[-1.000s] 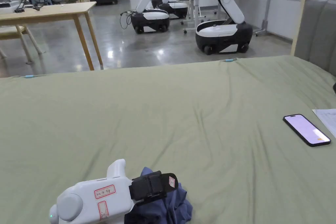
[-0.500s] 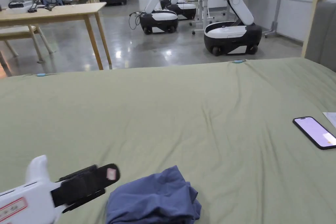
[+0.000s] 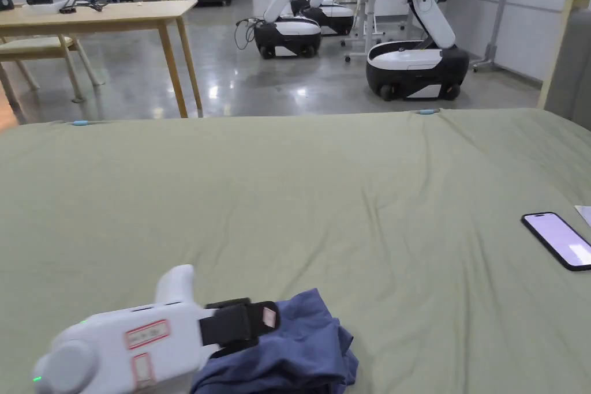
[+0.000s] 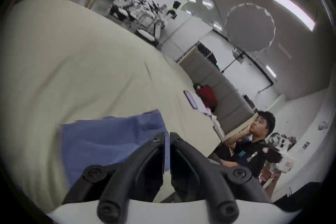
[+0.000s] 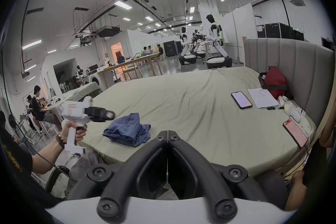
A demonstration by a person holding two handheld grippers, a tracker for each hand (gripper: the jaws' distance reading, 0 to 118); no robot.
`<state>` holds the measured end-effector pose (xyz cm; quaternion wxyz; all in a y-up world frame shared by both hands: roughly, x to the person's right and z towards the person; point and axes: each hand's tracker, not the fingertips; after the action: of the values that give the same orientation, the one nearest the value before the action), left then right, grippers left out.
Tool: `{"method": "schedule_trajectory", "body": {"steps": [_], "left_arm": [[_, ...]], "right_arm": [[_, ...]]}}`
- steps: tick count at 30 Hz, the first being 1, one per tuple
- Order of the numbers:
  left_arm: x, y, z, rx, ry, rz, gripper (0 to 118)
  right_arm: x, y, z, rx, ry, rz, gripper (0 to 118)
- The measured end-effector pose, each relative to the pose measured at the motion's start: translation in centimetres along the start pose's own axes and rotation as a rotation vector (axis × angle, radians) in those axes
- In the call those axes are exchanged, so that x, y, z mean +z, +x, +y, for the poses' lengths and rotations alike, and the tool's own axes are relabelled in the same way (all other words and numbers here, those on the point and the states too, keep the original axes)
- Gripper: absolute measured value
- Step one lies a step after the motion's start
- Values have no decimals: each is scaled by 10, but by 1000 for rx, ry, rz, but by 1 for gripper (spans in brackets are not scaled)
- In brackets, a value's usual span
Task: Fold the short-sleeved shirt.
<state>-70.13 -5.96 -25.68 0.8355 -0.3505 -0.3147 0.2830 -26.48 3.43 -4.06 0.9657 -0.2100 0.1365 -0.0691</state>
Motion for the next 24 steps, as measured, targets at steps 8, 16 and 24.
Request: {"method": "schedule_trajectory", "body": {"steps": [8, 16, 24], "left_arm": [[-117, -15, -14, 33, -212, 138, 5], [-64, 8, -3, 18, -112, 96, 4], [129, 15, -36, 103, 189, 15, 4]], "right_arm": [[17, 10, -10, -31, -7, -45, 0], [11, 20, -18, -65, -16, -37, 0], [-98, -18, 10, -90, 20, 314, 0]]}}
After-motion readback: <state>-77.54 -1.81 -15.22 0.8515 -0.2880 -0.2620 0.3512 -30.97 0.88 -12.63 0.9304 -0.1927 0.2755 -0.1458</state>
